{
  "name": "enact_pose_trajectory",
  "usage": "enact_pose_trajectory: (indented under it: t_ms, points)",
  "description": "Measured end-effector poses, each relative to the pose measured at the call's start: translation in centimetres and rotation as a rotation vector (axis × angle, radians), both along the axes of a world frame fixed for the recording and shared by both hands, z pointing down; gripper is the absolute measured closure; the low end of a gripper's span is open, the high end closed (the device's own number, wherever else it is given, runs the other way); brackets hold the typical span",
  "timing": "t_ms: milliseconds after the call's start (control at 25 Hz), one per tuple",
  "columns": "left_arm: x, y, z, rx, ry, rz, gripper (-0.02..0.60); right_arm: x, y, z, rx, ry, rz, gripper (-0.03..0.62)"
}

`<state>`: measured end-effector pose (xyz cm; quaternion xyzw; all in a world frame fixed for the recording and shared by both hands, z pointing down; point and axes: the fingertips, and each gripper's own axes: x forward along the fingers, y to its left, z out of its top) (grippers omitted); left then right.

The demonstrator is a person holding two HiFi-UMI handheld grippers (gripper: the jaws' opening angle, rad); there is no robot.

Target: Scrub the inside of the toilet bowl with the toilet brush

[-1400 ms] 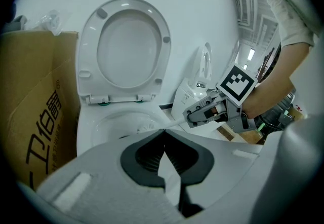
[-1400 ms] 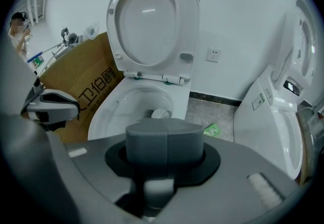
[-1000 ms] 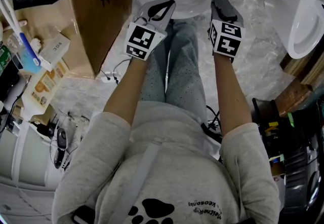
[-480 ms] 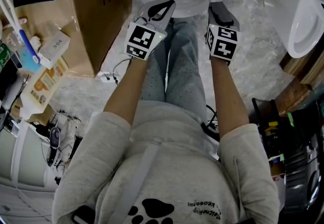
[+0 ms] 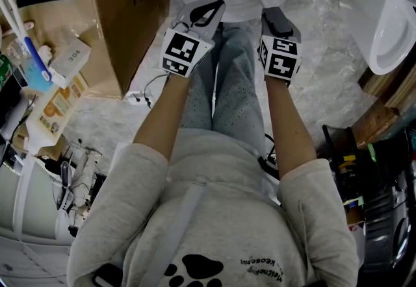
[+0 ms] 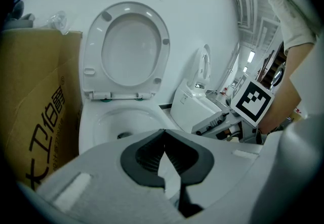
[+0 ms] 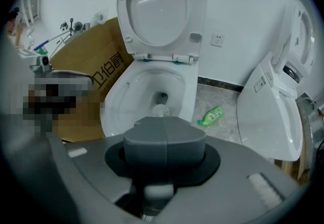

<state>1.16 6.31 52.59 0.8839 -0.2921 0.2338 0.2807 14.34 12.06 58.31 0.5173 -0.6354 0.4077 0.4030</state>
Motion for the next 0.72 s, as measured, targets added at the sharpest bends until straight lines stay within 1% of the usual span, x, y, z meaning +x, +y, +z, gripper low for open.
enact_pose_trajectory:
  t_ms: [280, 720]
  points:
    - [-0.8, -0.2, 0.2, -0.004, 0.002, -0.016, 0.584, -1.8, 0.9, 0.6, -0.029, -0.01, -0.027, 0.444]
    - [-2.2, -0.4, 0.5, -0.018, 0.003, -0.052, 0.584, -3.6, 1.0, 0.9, -0.049, -0.015, -0.069, 0.444]
